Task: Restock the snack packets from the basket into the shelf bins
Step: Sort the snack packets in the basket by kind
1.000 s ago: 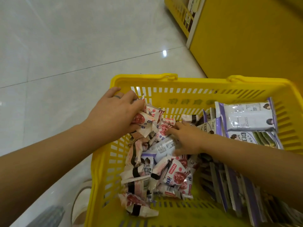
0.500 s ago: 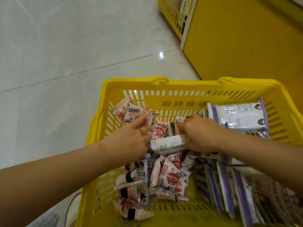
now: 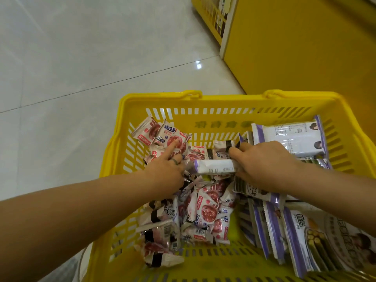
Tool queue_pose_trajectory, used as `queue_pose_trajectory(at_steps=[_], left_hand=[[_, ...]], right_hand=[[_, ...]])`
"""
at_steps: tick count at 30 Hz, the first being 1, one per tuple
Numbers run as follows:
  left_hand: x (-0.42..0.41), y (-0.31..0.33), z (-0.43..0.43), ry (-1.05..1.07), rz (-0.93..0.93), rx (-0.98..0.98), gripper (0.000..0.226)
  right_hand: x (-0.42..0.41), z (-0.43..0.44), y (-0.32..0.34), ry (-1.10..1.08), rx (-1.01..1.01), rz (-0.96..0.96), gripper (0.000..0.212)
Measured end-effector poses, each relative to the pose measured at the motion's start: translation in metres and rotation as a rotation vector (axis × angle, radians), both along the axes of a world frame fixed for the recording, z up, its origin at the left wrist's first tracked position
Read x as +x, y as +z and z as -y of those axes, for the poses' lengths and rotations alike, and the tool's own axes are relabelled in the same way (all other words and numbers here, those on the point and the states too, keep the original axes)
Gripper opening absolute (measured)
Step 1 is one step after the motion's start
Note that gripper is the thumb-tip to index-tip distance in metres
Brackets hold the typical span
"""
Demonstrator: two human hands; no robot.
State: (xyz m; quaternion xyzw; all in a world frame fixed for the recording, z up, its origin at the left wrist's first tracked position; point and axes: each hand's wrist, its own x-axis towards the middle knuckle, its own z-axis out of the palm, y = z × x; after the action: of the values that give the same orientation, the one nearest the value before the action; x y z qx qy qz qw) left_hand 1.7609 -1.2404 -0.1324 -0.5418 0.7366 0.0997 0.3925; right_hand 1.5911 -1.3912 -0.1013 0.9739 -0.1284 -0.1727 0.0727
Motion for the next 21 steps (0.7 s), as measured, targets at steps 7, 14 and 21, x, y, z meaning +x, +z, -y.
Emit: queue_pose_trajectory(at_steps=[7, 14, 21], left_hand=[[0.014, 0.014, -0.006, 0.001, -0.229, -0.088, 0.035], [0.032, 0.065, -0.010, 0.267, -0.680, -0.326, 0.004], [0.045, 0.114, -0.003, 0.690, -1.119, -0.624, 0.013]], right_hand=[[-0.010, -0.005, -0.012, -0.046, 0.112, -0.051, 0.033], [-0.008, 0.005, 0.005, -0.129, 0.292, 0.003, 0.029], [-0.014, 0.042, 0.048, -0.181, 0.484, 0.165, 0.026]])
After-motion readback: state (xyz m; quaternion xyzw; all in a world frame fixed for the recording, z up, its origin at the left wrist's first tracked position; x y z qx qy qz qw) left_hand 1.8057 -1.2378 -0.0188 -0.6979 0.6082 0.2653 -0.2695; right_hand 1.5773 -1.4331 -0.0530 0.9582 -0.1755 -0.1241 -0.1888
